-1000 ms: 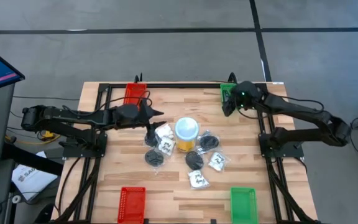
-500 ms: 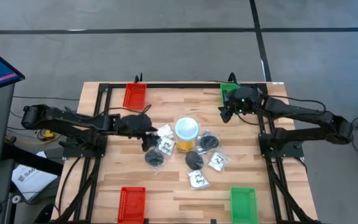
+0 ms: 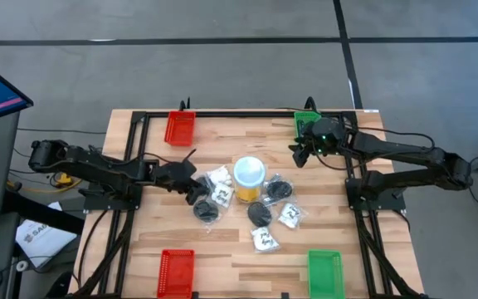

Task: Pick & Place Travel size toiletries
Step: Put the white cotton pack into the bottom green bin

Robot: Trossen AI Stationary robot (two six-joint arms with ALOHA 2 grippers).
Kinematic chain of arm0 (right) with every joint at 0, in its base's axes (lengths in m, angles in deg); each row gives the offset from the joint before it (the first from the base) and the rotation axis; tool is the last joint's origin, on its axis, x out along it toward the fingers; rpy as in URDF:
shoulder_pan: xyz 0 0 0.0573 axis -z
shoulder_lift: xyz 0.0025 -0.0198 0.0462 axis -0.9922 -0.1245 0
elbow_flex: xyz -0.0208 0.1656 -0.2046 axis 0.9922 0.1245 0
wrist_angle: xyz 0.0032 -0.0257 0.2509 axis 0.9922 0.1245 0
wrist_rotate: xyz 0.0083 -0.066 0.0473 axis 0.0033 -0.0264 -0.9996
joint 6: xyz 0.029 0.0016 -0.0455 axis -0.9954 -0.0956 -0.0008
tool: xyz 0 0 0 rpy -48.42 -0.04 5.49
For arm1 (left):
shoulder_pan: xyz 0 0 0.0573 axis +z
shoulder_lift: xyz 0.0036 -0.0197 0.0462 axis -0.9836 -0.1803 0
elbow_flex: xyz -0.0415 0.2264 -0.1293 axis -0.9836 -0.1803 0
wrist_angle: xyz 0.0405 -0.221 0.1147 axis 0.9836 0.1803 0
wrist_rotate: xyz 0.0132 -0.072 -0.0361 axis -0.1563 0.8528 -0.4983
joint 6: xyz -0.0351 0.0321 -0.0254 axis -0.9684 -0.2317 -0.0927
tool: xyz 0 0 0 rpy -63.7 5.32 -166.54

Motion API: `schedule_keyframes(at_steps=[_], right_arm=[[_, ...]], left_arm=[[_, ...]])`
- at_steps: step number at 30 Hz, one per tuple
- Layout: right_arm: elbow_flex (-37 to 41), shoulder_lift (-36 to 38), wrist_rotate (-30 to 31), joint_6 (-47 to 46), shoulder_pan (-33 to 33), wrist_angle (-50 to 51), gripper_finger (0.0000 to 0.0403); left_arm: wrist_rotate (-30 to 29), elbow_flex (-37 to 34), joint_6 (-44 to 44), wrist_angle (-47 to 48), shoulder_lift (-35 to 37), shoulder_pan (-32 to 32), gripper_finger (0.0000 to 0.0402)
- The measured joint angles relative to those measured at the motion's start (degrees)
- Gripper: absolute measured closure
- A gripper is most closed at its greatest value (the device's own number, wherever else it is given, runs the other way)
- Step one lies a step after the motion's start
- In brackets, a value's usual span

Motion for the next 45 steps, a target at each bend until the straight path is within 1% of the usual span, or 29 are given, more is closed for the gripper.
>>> schedule_keyframes(at_steps=[3, 7, 14, 19, 22, 27, 31, 37, 40, 45], right_arm=[[0.0, 0.0, 0.0, 0.0, -0.2, -0.4, 0.0233], [0.0, 0.0, 0.0, 0.0, -0.2, -0.5, 0.0238], [0.0, 0.0, 0.0, 0.0, -0.2, -0.6, 0.024], [0.0, 0.0, 0.0, 0.0, -0.2, -0.6, 0.024], [0.0, 0.0, 0.0, 0.0, -0.2, -0.6, 0.024], [0.0, 0.0, 0.0, 0.0, -0.2, -0.6, 0.024], [0.0, 0.0, 0.0, 0.0, -0.2, -0.6, 0.024], [0.0, -0.1, 0.0, 0.0, -0.2, -0.6, 0.024], [0.0, -0.5, 0.0, 0.0, -0.2, -0.6, 0.024], [0.0, -1.3, 0.0, 0.0, -0.1, -0.4, 0.024]], left_arm=[[0.8, -0.2, -1.1, -1.0, -0.2, 0.0, 0.0211], [1.2, -0.3, -1.8, -2.3, -2.6, 0.0, 0.0211], [6.5, -0.3, -3.5, -10.6, -12.3, 0.0, 0.0211], [8.0, -0.3, -3.6, -16.7, -17.7, 0.0, 0.0211], [8.1, -0.3, -4.3, -18.6, -19.2, 0.0, 0.0211], [8.1, -0.3, -4.5, -18.5, -19.1, 0.0, 0.0217], [8.1, -0.3, -4.5, -18.5, -19.1, 0.0, 0.0253], [8.1, -0.3, -4.3, -18.5, -19.1, 0.0, 0.0343], [7.9, -0.3, -2.5, -18.5, -19.1, 0.0, 0.0389], [7.7, -0.3, -2.3, -18.6, -19.1, 0.0, 0.0399]])
